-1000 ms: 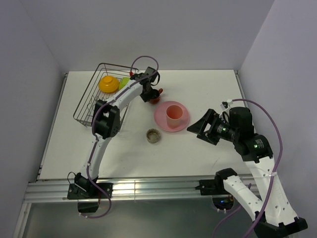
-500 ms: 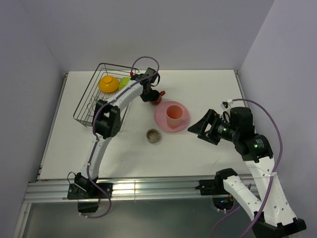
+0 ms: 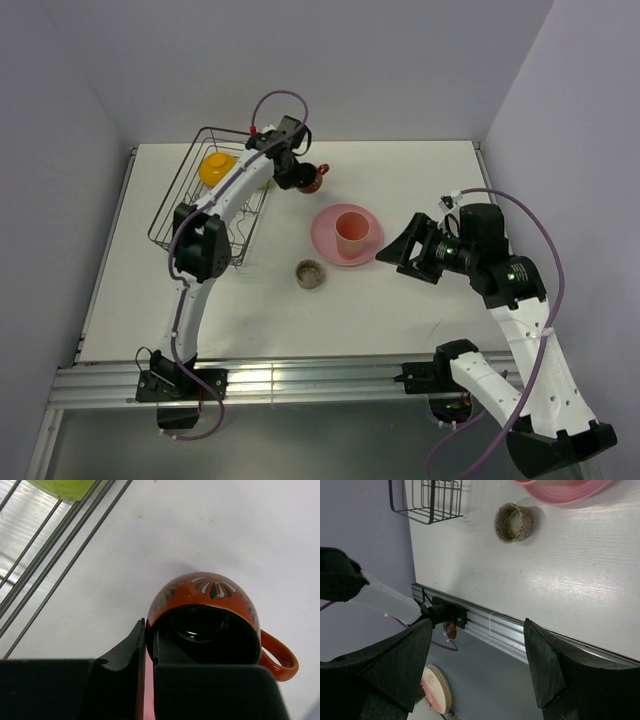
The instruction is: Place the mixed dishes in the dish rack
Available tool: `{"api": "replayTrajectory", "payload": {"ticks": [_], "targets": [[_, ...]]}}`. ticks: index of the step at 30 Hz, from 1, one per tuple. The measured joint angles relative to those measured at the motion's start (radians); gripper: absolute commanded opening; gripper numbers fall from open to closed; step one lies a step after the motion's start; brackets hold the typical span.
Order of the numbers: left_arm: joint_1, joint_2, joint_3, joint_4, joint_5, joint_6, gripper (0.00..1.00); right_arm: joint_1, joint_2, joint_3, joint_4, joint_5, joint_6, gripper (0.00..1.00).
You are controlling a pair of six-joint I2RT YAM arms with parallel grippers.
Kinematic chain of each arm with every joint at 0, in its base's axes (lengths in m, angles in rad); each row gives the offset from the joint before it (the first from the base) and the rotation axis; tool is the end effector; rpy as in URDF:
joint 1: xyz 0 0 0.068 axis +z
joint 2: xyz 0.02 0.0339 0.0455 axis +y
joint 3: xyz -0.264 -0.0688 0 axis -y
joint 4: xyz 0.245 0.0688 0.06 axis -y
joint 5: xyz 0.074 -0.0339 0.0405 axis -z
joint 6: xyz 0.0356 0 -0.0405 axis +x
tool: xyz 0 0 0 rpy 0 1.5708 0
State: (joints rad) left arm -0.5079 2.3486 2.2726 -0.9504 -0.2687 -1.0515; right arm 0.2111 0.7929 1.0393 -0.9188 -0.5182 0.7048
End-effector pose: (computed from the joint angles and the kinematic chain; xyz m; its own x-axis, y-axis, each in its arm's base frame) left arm 0.4504 -0.2399 0.2501 -0.6737 -0.5829 -0.4542 -0.4758 0.8124 -0.3369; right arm 0.1330 0.0465 0.3542 -0.8273 0.3983 -0.3960 -0.0327 0.6698 0.7419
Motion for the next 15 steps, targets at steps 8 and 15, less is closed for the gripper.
{"api": "replayTrajectory", "payload": {"ticks": [8,15], "targets": [[0.028,-0.343,-0.123,-0.031,0.174,-0.001,0.00,0.000,0.082,0.110,-0.003,0.010,-0.090,0.79],[0.025,-0.642,-0.394,-0.004,0.460,-0.018,0.00,0.011,0.089,0.172,0.013,0.009,-0.155,0.76]]}}
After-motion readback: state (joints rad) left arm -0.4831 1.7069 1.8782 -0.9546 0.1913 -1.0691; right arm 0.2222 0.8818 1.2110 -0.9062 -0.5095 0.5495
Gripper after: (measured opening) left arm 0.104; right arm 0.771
